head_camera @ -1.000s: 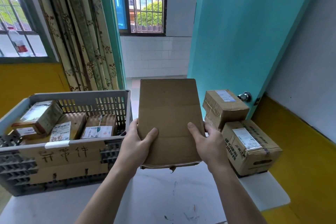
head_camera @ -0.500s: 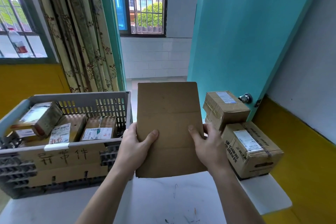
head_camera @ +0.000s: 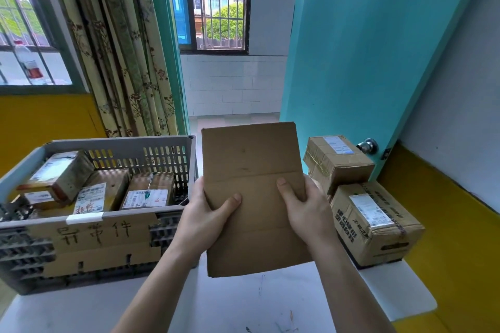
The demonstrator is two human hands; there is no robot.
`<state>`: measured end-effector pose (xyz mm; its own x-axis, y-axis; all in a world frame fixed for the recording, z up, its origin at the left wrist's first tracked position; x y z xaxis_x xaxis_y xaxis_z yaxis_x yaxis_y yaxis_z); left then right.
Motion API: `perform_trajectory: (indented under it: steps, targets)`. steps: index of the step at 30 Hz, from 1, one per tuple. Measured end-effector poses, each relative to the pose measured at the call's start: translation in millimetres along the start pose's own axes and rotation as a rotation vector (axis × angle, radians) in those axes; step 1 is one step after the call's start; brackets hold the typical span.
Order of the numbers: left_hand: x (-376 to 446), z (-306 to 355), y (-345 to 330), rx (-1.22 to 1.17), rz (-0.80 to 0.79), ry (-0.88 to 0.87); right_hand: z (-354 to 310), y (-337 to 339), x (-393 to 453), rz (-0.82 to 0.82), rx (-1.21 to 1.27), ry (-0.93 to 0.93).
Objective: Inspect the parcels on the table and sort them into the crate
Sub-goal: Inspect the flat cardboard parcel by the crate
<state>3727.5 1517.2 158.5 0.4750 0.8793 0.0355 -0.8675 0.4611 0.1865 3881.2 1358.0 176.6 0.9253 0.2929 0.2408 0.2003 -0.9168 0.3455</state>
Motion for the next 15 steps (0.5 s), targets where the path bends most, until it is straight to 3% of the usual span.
perform_trajectory:
  steps: [9,15]
  targets:
    - [3,6,10,0.104,0.137,0.011,3,-6,-9,-0.062,0.033,-0.007]
    - [-1,10,6,0.176,0.075,-0.058,5,1,4,-0.045,-0.059,-0.004]
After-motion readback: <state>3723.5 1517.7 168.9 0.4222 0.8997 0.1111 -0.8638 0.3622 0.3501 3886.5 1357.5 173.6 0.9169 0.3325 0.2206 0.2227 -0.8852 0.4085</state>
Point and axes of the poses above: each hand's wrist, its own x-axis towards the middle knuckle, its own y-axis out of the back of the hand, z = x × y, the point moved 5 cm from there along x, towards the middle knuckle, and after that the axes turned 10 degrees about z, right-handed, at the moved point
